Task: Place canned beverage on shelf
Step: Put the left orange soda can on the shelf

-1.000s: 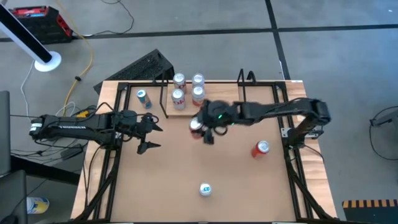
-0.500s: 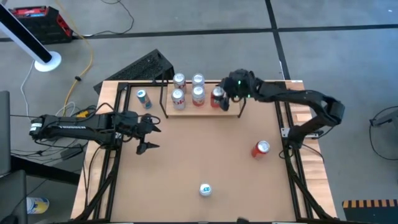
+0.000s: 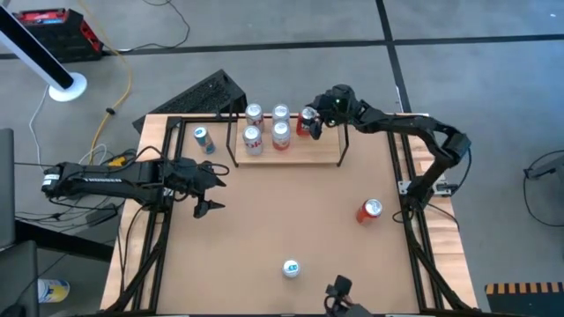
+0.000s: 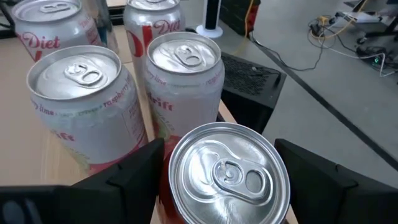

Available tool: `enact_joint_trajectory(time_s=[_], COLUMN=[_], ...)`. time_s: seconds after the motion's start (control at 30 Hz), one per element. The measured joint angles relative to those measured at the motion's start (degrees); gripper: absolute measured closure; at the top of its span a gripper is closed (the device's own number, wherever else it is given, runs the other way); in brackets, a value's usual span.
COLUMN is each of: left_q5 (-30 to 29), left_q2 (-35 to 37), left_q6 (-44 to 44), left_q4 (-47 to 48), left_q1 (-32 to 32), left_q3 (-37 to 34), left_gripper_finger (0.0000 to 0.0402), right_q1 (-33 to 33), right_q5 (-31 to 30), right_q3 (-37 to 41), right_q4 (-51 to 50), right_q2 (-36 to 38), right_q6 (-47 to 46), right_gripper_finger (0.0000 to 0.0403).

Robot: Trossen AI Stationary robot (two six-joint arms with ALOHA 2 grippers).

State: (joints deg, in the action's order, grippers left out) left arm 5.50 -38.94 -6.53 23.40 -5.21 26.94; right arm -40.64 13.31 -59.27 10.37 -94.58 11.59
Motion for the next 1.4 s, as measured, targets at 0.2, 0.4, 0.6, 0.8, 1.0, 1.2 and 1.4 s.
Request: enact_joint_trajectory(time_s=[0.2,0.4,0.6,0.8,1.0,1.2,1.4], left_q5=[0.0,0.1,0.1,0.2,0.7,0.7,0.7], left_q2=[0.0,0.0,0.0,0.0,0.0,0.0,0.0], left_q6=[0.4,0.8,0.8,1.1,1.1,1.1,1.1], left_q4=[0.3,0.9,1.2,1.4,1.4,1.4,1.4], left_q1=[0.0,0.0,0.0,0.0,0.0,0.0,0.0], left_q3=[0.0,0.0,0.0,0.0,0.0,0.0,0.0], left_gripper_finger=[0.0047,0.0047,0.0047,0.0047,0.0047,0.0047,0.0047], right_q1=[0.0,0.3,1.0,1.2,1.2,1.1,1.2], right_q5=[0.1,-0.2,-1.5,-3.4,-4.2,-4.4,-4.4], right_q3=[-1.9,-5.6,-7.9,-7.9,-7.9,-7.9,-7.9], right_q4=[-0.6,-2.1,-5.5,-8.0,-8.6,-8.6,-8.9], right_q2=[-1.8,-4.9,-5.9,-4.2,-4.1,-4.1,-4.1], right_q6=[1.9,3.4,4.8,5.3,5.4,5.4,5.4], right_gripper_finger=[0.0098,0.0098,0.0098,0.0087,0.0088,0.0087,0.0086])
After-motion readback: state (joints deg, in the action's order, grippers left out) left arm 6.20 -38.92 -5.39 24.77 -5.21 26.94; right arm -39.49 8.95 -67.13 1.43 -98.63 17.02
